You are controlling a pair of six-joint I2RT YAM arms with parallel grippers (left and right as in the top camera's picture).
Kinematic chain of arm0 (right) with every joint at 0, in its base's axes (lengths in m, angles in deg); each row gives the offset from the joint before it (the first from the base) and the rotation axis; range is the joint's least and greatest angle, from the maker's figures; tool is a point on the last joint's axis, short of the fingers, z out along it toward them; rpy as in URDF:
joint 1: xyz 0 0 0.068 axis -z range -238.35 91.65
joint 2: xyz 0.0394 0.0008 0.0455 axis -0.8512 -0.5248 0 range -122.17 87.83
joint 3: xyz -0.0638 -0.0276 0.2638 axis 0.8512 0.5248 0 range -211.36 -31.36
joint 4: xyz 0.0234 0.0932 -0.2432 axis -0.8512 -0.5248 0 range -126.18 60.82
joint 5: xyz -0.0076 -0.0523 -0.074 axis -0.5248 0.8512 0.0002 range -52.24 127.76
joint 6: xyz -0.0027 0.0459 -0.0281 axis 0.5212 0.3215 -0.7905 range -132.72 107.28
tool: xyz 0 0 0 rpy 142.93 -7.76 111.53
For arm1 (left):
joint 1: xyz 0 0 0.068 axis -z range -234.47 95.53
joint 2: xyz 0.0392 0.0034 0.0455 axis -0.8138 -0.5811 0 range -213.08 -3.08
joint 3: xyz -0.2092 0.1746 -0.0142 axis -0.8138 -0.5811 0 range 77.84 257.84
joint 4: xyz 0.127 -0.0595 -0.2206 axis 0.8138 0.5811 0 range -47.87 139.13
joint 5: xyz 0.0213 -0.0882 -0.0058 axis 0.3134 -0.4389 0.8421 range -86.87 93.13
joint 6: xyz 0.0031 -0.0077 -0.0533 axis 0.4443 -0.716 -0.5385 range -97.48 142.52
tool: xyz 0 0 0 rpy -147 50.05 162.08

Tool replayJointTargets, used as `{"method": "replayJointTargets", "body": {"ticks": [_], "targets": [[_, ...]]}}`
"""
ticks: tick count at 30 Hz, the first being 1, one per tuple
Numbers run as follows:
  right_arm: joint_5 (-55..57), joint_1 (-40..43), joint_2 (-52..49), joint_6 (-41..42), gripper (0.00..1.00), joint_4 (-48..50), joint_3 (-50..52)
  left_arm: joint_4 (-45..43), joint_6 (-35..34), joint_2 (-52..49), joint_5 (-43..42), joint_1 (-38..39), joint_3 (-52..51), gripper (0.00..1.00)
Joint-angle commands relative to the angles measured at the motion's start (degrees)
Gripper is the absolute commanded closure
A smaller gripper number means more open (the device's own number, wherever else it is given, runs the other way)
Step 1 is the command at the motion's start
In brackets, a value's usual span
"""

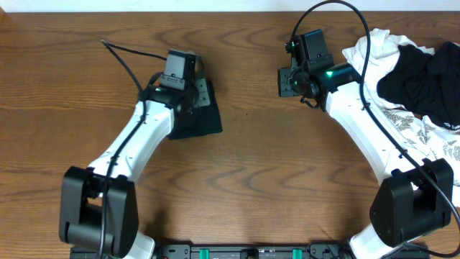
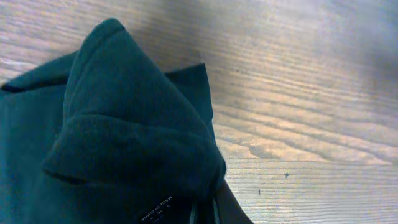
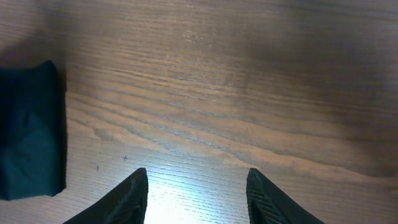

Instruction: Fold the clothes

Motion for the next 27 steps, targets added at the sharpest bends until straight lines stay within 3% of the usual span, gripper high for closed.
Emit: {"method": "replayJointTargets", "body": {"ticks": [1, 18, 22, 27], "targets": [[0.6, 0.5, -0.2, 0.8, 0.50, -0.1, 0.0, -0.2, -0.5, -2.4, 1.1, 1.2, 1.4, 0.94], [0.5, 0.5, -0.2, 1.2, 0.51, -0.3, 0.0, -0.2, -0.5, -5.2, 1.1, 3.8, 1.4, 0.93], [0.5, 0.5, -0.2, 1.2, 0.50, -0.3, 0.0, -0.2, -0.5, -5.2, 1.1, 3.8, 1.4, 0.78], [0.5, 0.5, -0.2, 1.2, 0.50, -0.3, 0.0, -0.2, -0.5, -5.2, 1.1, 3.8, 1.4, 0.76]]}}
